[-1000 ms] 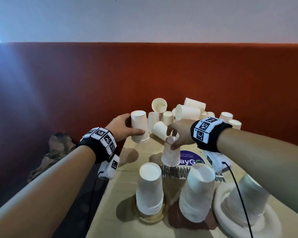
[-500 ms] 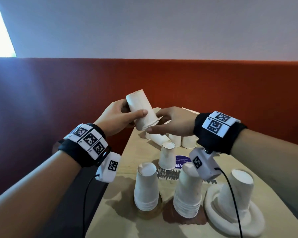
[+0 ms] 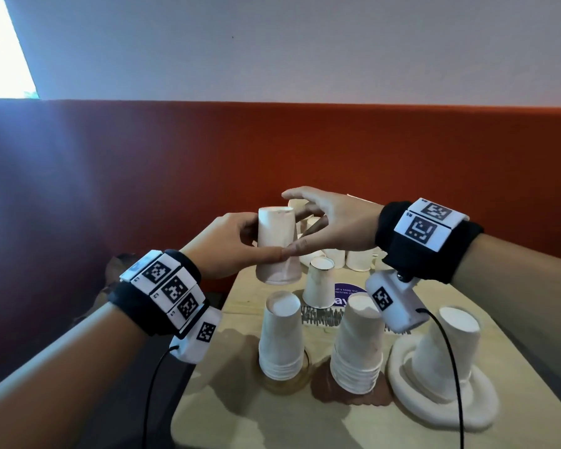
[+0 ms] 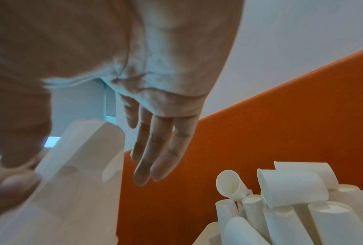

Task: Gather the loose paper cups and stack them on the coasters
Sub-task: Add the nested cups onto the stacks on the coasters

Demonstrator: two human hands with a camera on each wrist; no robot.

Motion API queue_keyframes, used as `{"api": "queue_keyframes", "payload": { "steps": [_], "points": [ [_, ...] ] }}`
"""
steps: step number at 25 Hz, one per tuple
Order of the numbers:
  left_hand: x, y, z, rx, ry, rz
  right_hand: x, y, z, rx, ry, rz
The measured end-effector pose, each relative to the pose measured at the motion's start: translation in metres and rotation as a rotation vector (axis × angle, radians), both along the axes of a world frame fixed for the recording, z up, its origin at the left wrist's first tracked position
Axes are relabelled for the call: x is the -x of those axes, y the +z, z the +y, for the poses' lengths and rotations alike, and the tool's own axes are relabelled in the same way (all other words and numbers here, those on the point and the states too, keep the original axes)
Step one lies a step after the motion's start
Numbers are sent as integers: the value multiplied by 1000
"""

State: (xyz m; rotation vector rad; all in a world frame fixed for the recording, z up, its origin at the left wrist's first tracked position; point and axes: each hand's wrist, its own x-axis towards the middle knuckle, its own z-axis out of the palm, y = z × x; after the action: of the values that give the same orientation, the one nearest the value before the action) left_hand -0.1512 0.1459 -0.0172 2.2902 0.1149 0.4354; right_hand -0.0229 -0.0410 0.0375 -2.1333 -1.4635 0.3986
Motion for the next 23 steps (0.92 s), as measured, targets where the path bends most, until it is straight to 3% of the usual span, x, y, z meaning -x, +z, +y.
{"api": "queue_keyframes", "payload": {
  "steps": [7,23],
  "points": [
    [7,-26,-13,64,-70,28,16,10,-11,98,42,-179],
    [13,-33,-19,-43,-123,102,19,-4,-4,131,67,-164]
  ]
}}
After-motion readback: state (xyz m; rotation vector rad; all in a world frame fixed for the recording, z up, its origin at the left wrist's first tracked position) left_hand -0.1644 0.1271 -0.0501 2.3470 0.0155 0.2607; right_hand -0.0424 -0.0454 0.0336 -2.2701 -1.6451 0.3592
